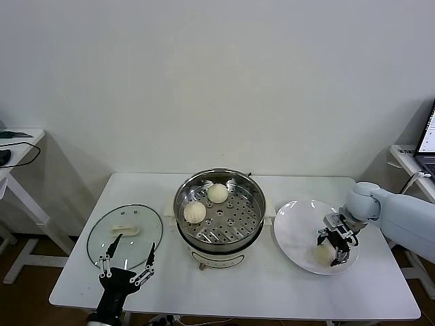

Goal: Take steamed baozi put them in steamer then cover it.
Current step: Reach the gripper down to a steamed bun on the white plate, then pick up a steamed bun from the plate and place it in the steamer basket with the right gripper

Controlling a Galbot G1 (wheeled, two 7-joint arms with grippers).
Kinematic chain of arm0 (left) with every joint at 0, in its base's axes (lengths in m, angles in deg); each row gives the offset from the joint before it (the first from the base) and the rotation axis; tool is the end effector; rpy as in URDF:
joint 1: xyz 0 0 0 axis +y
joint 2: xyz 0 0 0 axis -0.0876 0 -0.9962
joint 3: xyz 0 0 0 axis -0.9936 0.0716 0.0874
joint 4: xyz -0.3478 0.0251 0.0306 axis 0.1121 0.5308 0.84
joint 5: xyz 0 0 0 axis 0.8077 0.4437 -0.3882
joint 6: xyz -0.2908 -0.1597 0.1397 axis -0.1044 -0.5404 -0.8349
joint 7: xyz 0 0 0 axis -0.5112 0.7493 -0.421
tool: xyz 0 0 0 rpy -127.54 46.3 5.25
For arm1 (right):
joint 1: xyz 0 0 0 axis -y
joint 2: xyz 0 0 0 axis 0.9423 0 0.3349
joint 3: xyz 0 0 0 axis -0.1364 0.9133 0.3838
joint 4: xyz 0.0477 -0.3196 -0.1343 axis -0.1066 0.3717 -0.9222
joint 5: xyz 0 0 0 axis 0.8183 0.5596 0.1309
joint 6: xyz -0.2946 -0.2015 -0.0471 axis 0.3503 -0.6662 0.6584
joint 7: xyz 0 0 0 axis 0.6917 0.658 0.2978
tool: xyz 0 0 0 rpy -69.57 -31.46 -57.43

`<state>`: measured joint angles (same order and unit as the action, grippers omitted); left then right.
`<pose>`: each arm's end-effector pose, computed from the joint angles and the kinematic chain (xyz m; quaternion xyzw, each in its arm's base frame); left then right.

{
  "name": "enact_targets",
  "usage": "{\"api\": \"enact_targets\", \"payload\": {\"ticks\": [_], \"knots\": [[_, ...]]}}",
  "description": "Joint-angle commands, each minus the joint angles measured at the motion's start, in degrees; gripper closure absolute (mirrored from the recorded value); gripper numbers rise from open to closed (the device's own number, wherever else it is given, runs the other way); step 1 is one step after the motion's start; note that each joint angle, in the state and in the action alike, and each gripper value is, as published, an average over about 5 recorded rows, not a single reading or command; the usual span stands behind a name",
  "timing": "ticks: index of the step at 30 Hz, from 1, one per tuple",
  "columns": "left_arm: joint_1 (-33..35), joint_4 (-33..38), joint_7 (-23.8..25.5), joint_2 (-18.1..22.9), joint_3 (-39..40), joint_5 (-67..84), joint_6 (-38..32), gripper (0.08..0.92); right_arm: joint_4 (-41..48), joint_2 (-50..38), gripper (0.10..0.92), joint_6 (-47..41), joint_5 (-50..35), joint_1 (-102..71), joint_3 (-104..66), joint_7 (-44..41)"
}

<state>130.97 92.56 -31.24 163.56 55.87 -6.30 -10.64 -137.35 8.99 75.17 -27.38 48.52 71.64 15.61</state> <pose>0.1089 0.0358 -0.2837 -0.0591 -0.9872 -0.1483 0.0028 0.4817 -0.1885 -0.2314 0.5854 -0.4446 0.5355 0.4158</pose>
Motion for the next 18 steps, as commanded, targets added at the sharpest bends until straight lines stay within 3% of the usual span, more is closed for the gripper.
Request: {"api": "enact_targets", "payload": {"ticks": [1, 8, 18], "knots": [[0.01, 0.0, -0.04, -0.1, -0.12, 0.0, -0.01, 0.177, -1.1, -0.2, 0.338, 0.48, 0.39, 2.59, -0.47, -0.56], [-0.23, -0.03, -0.04, -0.36, 0.16, 0.0, 0.07, 0.177, -3.44, 3.18, 0.366, 9.9, 2.23, 16.99, -0.59, -5.23], [0.39, 1.16, -0.05, -0.7, 0.05, 0.01, 0.03, 0.177, -3.29, 22.36, 0.372, 29.26, 0.24, 36.29, 5.78, -4.66]]}}
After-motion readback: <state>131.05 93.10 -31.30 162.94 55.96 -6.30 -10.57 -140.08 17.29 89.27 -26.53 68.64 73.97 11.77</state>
